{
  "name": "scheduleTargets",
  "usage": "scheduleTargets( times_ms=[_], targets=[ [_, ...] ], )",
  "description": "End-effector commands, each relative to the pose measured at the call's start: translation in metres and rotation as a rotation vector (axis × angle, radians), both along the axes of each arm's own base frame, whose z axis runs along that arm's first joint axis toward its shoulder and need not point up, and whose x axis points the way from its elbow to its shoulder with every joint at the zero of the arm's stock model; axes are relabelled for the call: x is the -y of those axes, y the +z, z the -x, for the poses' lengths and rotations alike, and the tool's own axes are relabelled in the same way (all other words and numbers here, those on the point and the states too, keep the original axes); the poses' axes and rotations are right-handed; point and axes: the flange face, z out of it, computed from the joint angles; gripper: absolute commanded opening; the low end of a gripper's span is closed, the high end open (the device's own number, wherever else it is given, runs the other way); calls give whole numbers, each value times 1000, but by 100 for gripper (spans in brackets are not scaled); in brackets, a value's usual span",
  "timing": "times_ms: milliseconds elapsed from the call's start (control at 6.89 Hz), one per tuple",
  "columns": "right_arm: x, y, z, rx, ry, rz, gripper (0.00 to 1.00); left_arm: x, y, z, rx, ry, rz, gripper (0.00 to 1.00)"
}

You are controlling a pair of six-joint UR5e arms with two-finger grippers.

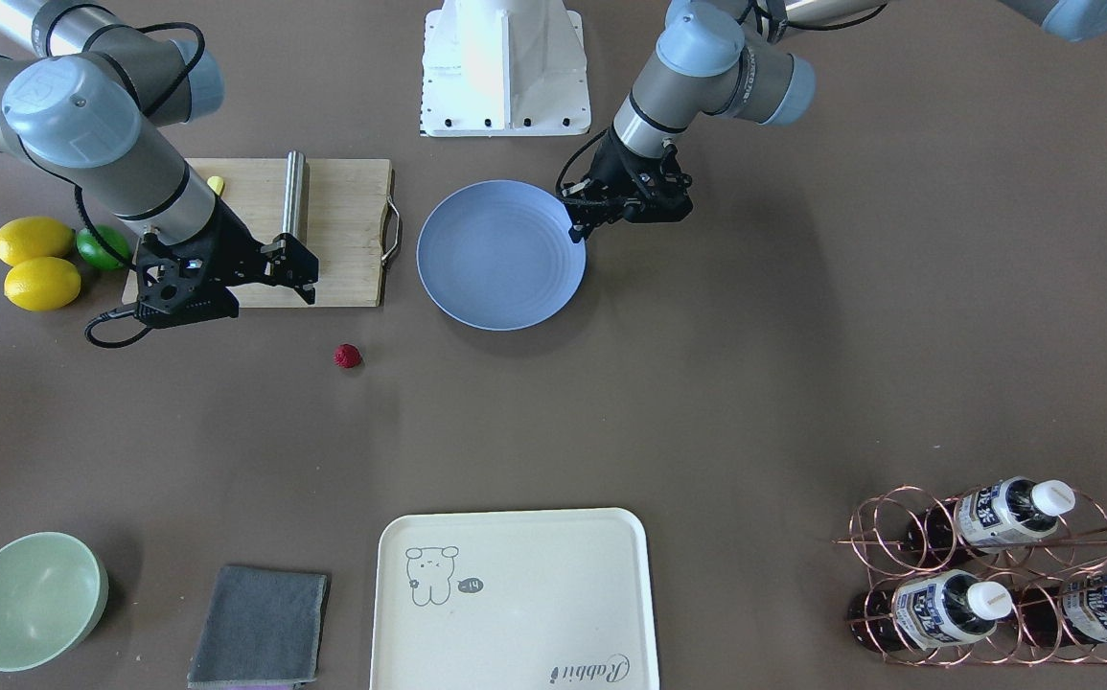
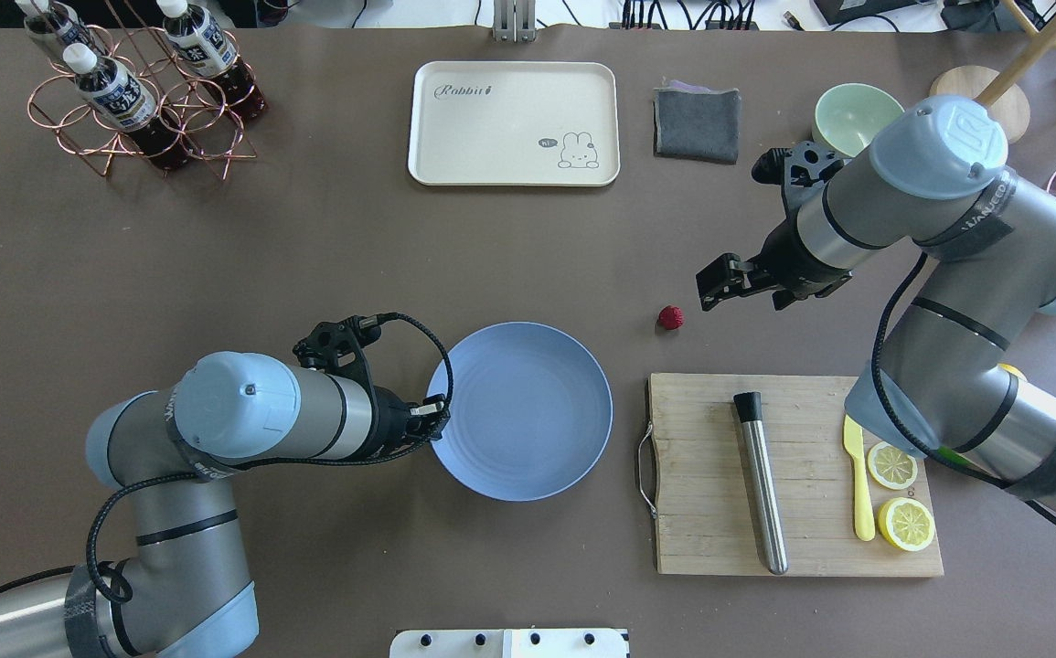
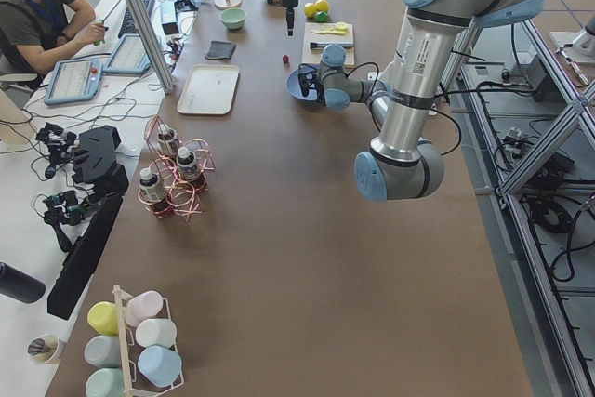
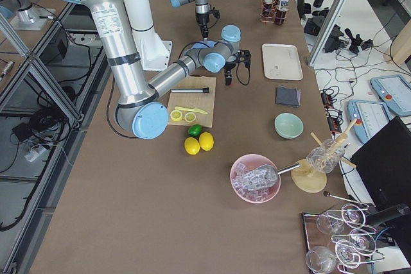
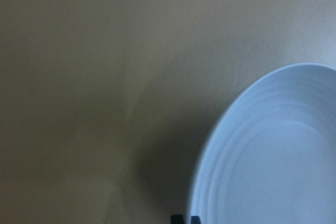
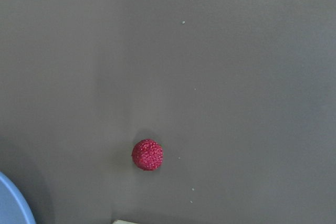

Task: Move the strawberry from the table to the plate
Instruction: 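Lower the right gripper onto the red strawberry and close it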

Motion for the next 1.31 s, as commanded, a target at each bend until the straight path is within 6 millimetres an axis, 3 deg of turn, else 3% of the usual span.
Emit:
scheduleTargets(
  times_ms=[0,435,871,1016,1161],
  targets=[
    [-7,-6,31,-12,-2,1,98,0,7,-7,16,0,4,0],
    [-7,-4,47,-29,-9,-3,94,0,8,-6,17,-3,1,0],
    [17,-3,77,-64,6,-6,89,0,5,-5,13,-3,-1,18],
    [21,4,84,-77,10,-18,88,1,5,-5,13,-4,-2,51],
    [25,12,90,-71,8,-23,87,1,3,-5,9,-3,-5,68]
  ],
)
